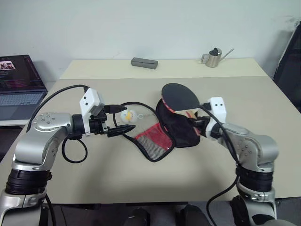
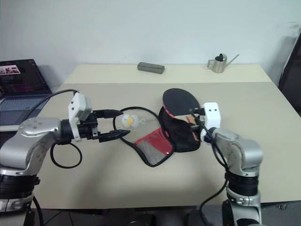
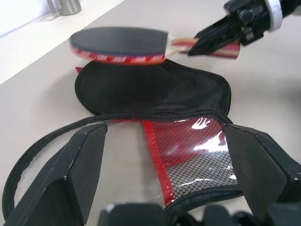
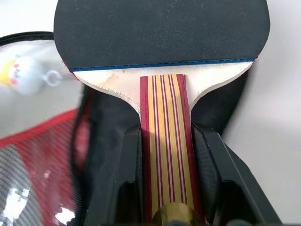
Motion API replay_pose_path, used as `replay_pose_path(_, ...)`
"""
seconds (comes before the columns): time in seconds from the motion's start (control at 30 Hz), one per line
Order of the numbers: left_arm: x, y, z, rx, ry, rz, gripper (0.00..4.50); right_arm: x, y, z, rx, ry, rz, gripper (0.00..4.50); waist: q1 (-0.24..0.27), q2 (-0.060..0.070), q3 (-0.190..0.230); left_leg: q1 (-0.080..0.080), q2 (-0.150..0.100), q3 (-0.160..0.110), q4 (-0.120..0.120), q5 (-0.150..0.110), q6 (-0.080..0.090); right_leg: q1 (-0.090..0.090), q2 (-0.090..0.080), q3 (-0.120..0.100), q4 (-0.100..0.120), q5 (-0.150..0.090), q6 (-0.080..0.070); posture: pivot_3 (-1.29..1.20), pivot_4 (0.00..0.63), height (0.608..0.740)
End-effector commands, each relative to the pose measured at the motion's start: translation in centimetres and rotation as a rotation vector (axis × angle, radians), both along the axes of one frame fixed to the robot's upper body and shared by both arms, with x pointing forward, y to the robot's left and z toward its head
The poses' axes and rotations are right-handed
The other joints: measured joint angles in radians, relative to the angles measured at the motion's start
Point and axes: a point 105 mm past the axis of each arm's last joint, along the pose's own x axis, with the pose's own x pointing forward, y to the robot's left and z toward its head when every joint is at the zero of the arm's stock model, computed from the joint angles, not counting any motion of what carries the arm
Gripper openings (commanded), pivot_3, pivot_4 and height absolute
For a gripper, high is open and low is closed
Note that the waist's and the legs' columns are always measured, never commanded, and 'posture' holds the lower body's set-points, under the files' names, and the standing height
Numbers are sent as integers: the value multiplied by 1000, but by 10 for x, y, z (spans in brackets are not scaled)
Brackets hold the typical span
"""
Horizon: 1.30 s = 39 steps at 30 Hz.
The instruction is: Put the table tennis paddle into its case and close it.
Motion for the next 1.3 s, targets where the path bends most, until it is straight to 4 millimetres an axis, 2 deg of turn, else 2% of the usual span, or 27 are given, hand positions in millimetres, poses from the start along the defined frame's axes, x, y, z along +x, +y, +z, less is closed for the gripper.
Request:
replay_pose_path(0.03, -4, -1, 15, 7, -72, -5, 4296, 9, 8, 11, 19, -25, -51, 1125, -1, 0, 0, 0, 0, 0, 0, 0, 0, -1, 0, 1, 0, 0, 0, 0, 150, 740)
replay_pose_path(0.2, -7, -1, 14, 5, -77, 5, 4296, 14, 22, 7, 3, -18, -68, 1125, -5, 0, 0, -2, 0, 1, 0, 1, -2, -4, 1, 2, 1, 1, -1, 0, 150, 740)
replay_pose_path(0.4, -13, -3, 13, -1, -76, 8, 4296, 12, 25, -2, -19, -23, -101, 1125, -10, 0, 0, -7, 1, 3, 0, 2, -3, -12, 2, 5, 3, 1, -1, 0, 150, 740)
replay_pose_path(0.77, -7, 1, 21, 19, -114, 47, 4296, 10, 16, -16, -49, -31, -167, 1125, -10, 0, 0, -7, 1, 3, 0, 1, -2, -12, 3, 6, 3, 1, -1, 0, 150, 740)
replay_pose_path(1.3, -1, -3, 22, 19, -131, 20, 4296, 14, 32, -19, -28, -30, -156, 1125, -10, 0, 0, -7, 1, 3, 0, 2, -3, -12, 3, 6, 4, 2, -2, 0, 150, 740)
